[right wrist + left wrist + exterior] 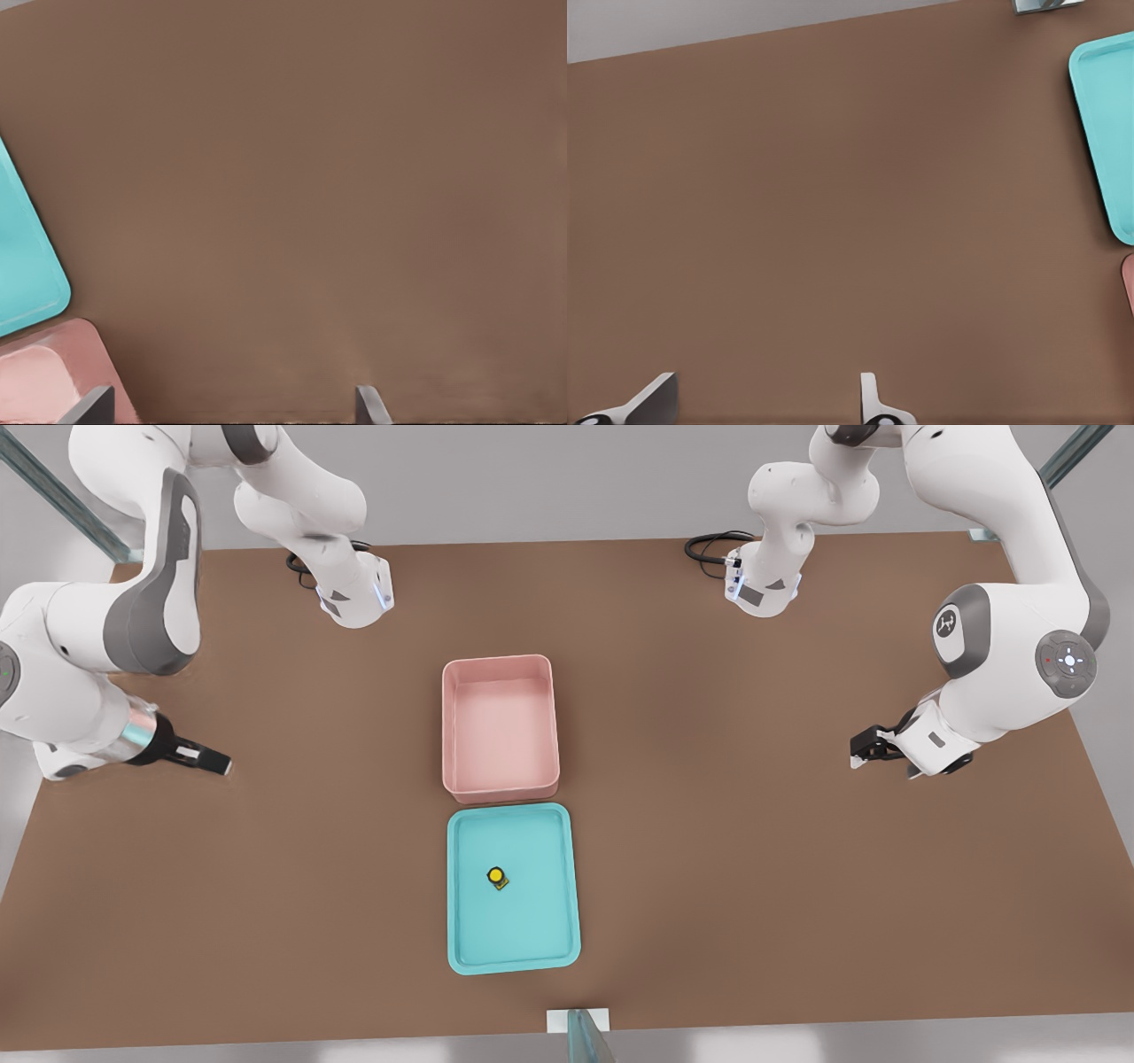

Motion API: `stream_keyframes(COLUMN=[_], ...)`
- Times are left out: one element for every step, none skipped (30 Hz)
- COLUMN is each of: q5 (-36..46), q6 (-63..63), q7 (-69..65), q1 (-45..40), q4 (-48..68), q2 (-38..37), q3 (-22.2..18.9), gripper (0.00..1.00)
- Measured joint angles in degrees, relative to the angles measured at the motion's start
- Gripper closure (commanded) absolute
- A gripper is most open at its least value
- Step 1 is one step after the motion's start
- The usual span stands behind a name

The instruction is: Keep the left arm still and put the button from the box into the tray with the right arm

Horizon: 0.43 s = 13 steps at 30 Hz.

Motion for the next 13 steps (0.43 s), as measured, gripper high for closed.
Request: stream_keyframes(q5=[-0.08, -0.14, -0.18, -0.2, -0.2, -0.21, -0.22, -0.23, -0.23, -0.23, -0.22, -0.21, -0.22], q6=[-0.22, -0.4, -0.55, -0.67, -0.78, -0.88, -0.97, -1.04, -1.1, -1.14, -1.18, -1.21, -1.23], q7=[-0.94, -1.83, -2.63, -3.29, -3.9, -4.47, -5.01, -5.53, -6.01, -6.47, -6.91, -7.33, -7.73], q1=[-1.18, -0.74, 1.01, 3.29, 5.33, 6.71, 7.27, 7.26, 7.08, 6.89, 6.76, 6.61, 6.32], q4=[-1.65, -1.78, -1.48, -0.92, -0.02, 0.73, 1.12, 1.32, 1.43, 1.48, 1.51, 1.53, 1.58], q2=[-0.71, -0.16, 0.9, 1.91, 3.1, 3.98, 4.42, 4.65, 4.77, 4.83, 4.86, 4.87, 4.88], q3=[0.18, 0.26, 0.31, 0.35, 0.39, 0.43, 0.41, 0.38, 0.26, 0.15, -0.02, -0.15, -0.22], gripper=[0.0, 0.0, 0.0, 0.0, 0.0, 0.0, 0.0, 0.0, 0.0, 0.0, 0.0, 0.0, 0.0])
